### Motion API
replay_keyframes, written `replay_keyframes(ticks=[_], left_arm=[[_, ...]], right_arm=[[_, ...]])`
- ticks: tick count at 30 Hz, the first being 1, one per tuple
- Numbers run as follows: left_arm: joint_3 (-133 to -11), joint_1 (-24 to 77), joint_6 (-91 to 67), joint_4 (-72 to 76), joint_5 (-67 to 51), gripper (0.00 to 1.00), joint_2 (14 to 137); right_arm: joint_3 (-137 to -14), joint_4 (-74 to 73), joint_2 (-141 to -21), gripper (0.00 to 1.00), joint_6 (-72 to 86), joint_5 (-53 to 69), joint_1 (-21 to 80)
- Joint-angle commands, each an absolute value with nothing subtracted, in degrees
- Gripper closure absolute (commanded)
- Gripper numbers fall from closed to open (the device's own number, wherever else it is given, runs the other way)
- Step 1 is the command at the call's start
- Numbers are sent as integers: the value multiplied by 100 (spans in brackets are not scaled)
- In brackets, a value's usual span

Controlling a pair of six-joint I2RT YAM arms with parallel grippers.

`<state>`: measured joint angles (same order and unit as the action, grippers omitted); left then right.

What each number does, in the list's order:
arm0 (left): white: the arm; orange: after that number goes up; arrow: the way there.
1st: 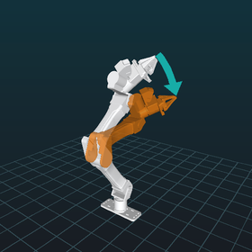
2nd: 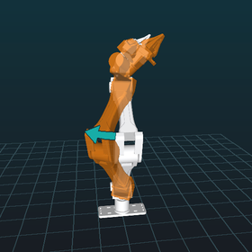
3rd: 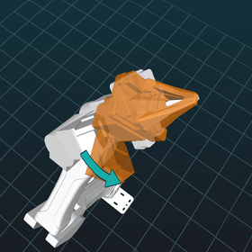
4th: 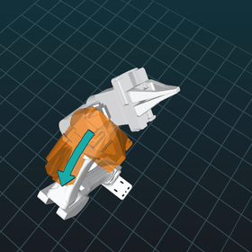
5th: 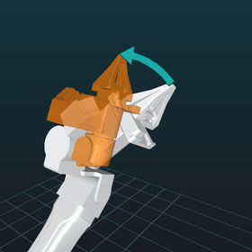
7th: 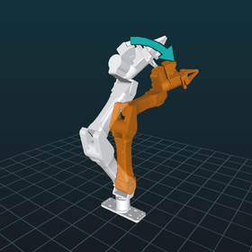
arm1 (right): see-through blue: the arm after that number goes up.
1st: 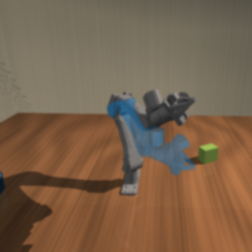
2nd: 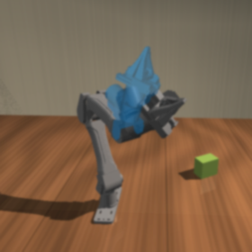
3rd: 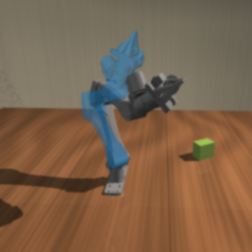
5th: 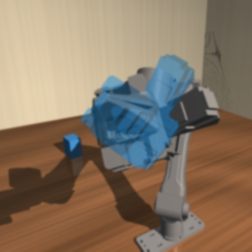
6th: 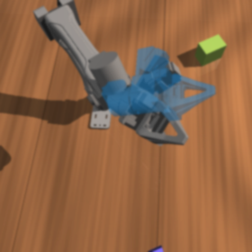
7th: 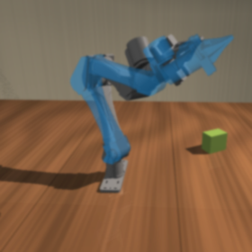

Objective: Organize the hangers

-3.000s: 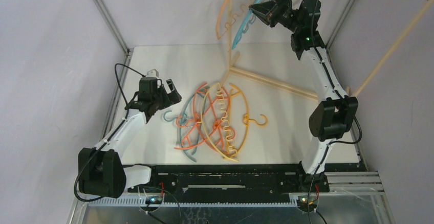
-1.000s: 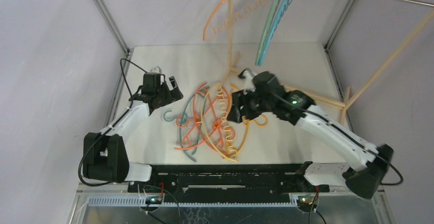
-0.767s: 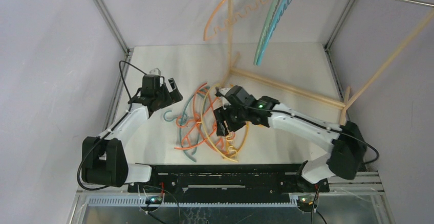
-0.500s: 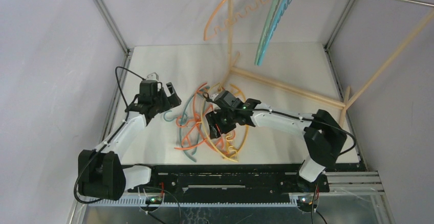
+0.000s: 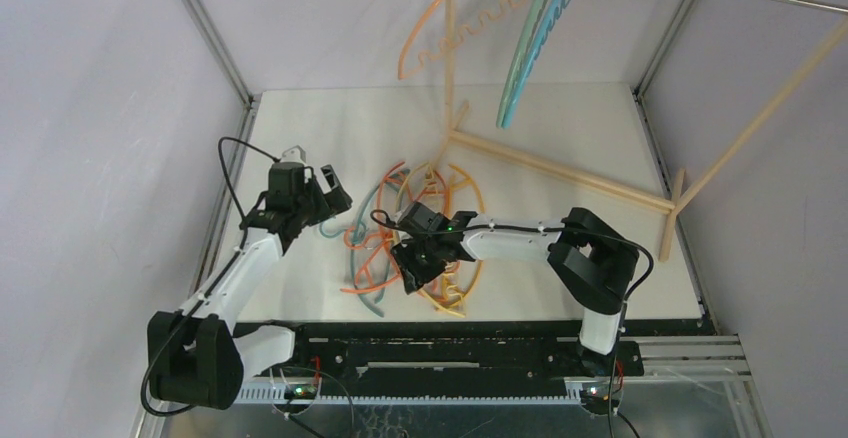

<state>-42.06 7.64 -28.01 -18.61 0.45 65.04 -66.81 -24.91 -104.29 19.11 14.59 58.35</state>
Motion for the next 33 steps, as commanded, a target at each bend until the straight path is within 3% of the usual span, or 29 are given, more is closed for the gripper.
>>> replay_keyframes(ticks=[1, 7, 15, 20, 26, 33], left_arm=[[-4101, 774, -2899, -1862, 120, 1, 6183], [-4043, 781, -2935, -1880, 147, 0, 6094], [-4098, 777, -2941, -1841, 205, 1, 6099], [-4193, 775, -2927, -1844, 271, 1, 6125], [-4342, 797, -2962, -1841, 246, 1, 6211], [-4590, 856, -2932, -1863, 239, 1, 6371]], right_arm=[[-6724, -2262, -10428, 59, 1742, 1253, 5839], [-6732, -2547, -10088, 83, 1655, 1125, 5852], [-6892, -3246, -8688, 99, 1656, 1441, 5698], [-7182, -3798, -7721, 100, 1854, 2288, 5295], [-7779, -4293, -6671, 100, 1867, 4350, 4419], [-8523, -3735, -5307, 100, 2466, 4836, 3129]])
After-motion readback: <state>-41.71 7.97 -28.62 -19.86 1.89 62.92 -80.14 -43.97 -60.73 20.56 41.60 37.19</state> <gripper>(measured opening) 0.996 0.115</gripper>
